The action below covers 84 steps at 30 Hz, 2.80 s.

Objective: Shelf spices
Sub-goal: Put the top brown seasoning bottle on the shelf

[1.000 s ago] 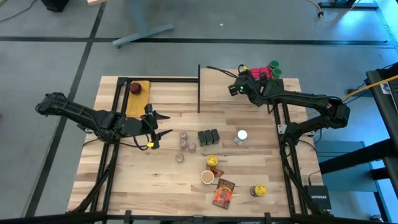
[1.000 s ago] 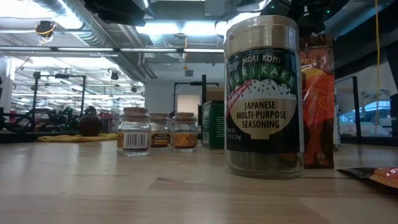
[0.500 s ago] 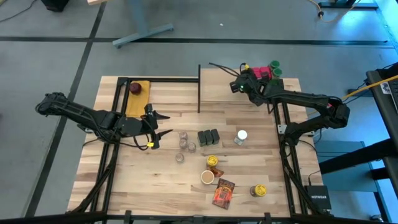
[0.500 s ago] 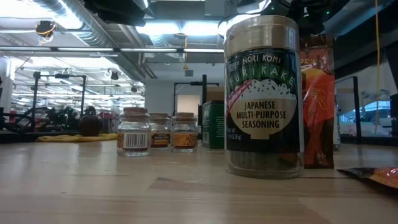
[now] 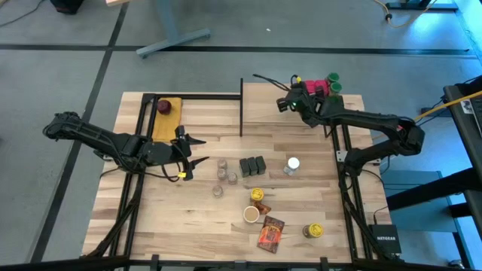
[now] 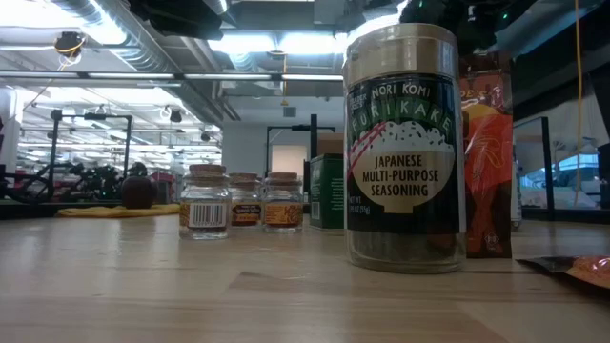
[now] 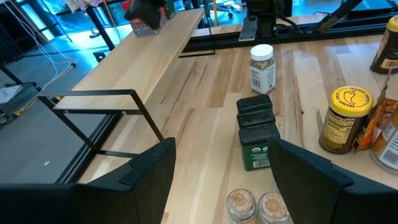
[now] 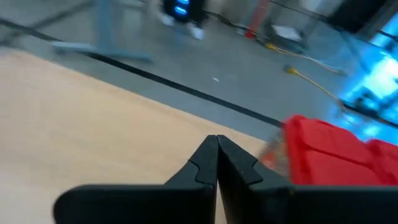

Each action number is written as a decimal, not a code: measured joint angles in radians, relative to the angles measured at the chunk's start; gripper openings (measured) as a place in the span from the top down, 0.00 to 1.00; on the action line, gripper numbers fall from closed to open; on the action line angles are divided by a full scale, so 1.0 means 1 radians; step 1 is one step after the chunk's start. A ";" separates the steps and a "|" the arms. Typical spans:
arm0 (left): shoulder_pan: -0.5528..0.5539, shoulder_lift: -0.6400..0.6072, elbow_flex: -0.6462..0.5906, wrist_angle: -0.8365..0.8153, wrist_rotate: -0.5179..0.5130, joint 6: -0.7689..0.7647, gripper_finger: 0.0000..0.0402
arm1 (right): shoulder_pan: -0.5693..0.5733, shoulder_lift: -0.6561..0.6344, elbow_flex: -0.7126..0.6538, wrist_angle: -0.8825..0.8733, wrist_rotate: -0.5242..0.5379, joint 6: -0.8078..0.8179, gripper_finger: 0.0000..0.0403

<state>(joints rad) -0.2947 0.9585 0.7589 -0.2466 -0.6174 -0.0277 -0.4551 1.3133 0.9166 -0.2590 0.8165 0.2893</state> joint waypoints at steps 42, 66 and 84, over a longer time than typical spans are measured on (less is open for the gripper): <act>0.004 0.000 0.000 -0.013 0.068 -0.070 0.38 | 0.713 -0.021 0.147 -0.109 -0.630 0.146 0.23; 0.008 0.000 0.000 -0.007 0.066 -0.070 0.38 | 1.016 0.130 0.112 -0.072 -0.544 0.366 0.20; 0.008 0.000 0.000 -0.029 0.065 -0.130 0.38 | 1.084 0.214 0.112 -0.004 0.077 0.224 0.20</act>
<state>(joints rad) -0.2871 0.9585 0.7589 -0.2760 -0.5528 -0.1572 0.6289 1.5277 1.0290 -0.2629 0.8937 0.5135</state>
